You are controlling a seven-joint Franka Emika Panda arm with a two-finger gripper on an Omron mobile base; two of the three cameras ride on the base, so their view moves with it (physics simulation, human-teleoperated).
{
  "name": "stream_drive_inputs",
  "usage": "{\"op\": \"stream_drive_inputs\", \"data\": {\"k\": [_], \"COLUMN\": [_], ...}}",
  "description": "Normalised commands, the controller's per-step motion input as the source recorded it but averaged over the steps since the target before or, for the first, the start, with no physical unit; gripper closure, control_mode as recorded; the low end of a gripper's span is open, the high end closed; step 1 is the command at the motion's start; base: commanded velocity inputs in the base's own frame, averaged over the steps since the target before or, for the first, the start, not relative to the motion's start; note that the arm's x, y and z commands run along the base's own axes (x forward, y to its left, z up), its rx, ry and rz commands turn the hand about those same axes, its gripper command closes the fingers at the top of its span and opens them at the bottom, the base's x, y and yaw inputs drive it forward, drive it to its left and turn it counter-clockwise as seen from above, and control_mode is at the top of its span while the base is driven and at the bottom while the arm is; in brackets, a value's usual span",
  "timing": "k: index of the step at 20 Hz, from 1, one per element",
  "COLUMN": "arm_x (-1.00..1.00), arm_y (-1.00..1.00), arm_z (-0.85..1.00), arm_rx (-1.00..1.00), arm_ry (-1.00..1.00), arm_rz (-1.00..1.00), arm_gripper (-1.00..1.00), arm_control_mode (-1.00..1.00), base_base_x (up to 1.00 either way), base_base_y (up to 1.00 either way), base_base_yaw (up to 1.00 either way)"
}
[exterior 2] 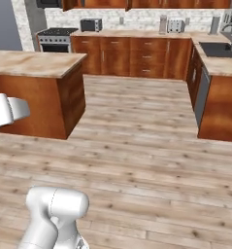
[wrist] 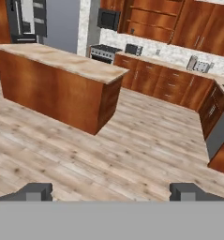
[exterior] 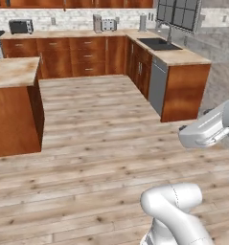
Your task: There is a bowl on the dining counter. Grab a lemon wedge from the fridge and place it in the bowl. Then get the liquor bottle and glass cup from the cabinet and place them next to the bowl.
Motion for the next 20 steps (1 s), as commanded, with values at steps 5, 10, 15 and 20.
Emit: {"op": "stream_drive_inputs", "data": {"k": [5, 10, 15, 20], "arm_x": [0.00, 0.00, 0.00, 0.00], "arm_y": [0.00, 0.00, 0.00, 0.00], "arm_z": [0.00, 0.00, 0.00, 0.00], "arm_rx": [0.00, 0.00, 0.00, 0.00], "arm_ry": [0.00, 0.00, 0.00, 0.00], "arm_rz": [0.00, 0.00, 0.00, 0.00], "arm_gripper": [-1.00, -1.00, -1.00, -1.00], "arm_control_mode": [1.00, 1.00, 1.00, 1.00], "base_base_x": [1.00, 1.00, 1.00, 1.00], "base_base_y": [-0.16, -0.07, -0.06, -0.08], "base_base_yaw": [0.09, 0.05, 0.04, 0.04]}}
